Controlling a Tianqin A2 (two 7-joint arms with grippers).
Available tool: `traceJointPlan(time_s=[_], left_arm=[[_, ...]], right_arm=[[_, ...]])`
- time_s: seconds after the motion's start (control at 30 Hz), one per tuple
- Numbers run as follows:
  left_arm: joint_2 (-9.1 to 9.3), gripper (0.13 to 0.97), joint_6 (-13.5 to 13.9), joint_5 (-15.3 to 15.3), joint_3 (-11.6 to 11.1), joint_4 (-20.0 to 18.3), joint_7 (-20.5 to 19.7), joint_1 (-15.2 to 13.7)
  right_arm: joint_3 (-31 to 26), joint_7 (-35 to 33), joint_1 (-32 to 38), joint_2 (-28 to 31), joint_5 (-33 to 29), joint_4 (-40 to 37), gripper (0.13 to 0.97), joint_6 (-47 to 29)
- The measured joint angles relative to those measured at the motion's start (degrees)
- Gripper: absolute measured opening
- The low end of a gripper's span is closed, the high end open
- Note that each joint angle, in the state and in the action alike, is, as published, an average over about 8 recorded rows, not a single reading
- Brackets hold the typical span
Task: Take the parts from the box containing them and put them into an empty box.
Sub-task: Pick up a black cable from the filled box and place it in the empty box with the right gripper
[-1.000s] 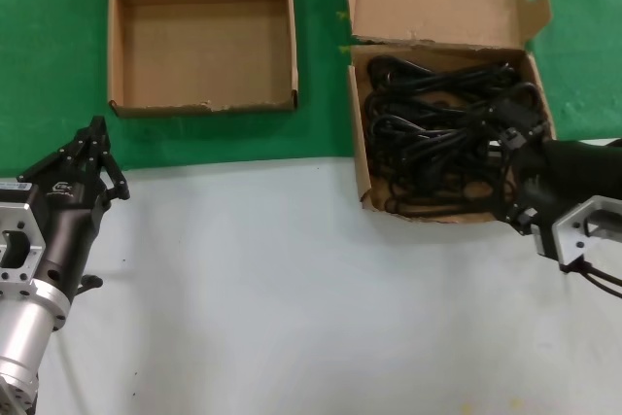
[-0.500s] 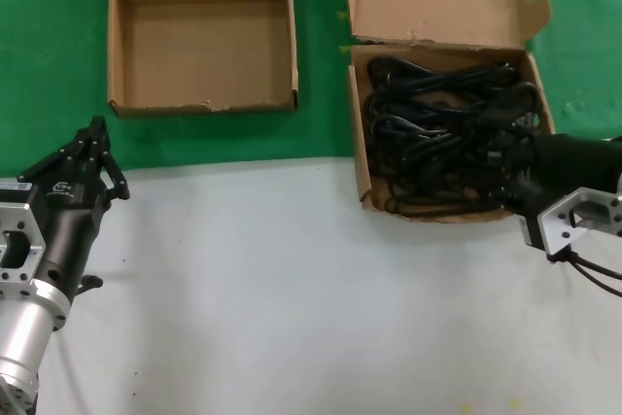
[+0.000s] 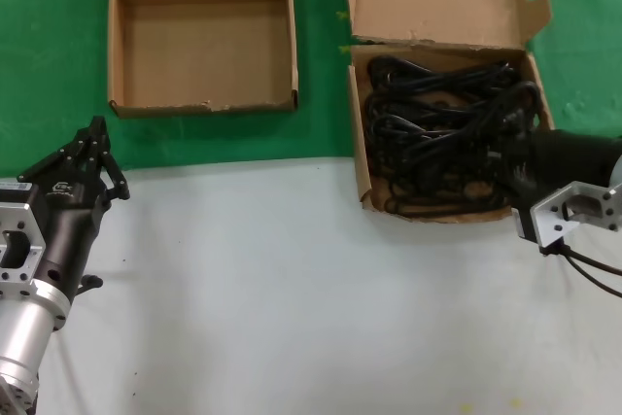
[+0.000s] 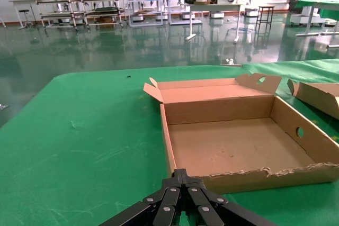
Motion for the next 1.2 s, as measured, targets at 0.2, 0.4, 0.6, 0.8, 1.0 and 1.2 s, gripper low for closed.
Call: traceJointPlan(time_s=[0.2, 0.4, 0.6, 0.8, 1.0, 1.2], left_arm=[[0.0, 0.145, 0.0, 0.0, 0.0, 0.0, 0.0, 0.0], [0.0, 0.145, 0.0, 0.0, 0.0, 0.0, 0.0, 0.0], [0.0, 0.145, 0.0, 0.0, 0.0, 0.0, 0.0, 0.0], [0.0, 0.145, 0.0, 0.0, 0.0, 0.0, 0.0, 0.0], [0.0, 0.145, 0.0, 0.0, 0.0, 0.0, 0.0, 0.0], [0.0, 0.145, 0.0, 0.0, 0.0, 0.0, 0.0, 0.0]], right_arm=[[0.34, 0.62, 0.36, -0.04, -0.03, 0.49, 0.242, -0.15], [1.72, 3.03, -0.08, 0.71, -0.15, 3.63, 0.194, -0.72], [3.81, 6.46, -0.62, 1.66, -0.96, 8.6, 0.161, -1.55], [4.74, 9.04, -1.38, 2.55, -2.59, 11.03, 0.151, -3.19], [4.63, 9.74, -3.18, 3.59, -3.27, 11.37, 0.163, -4.3], [4.27, 9.54, -4.53, 3.75, -3.9, 11.03, 0.19, -4.4]])
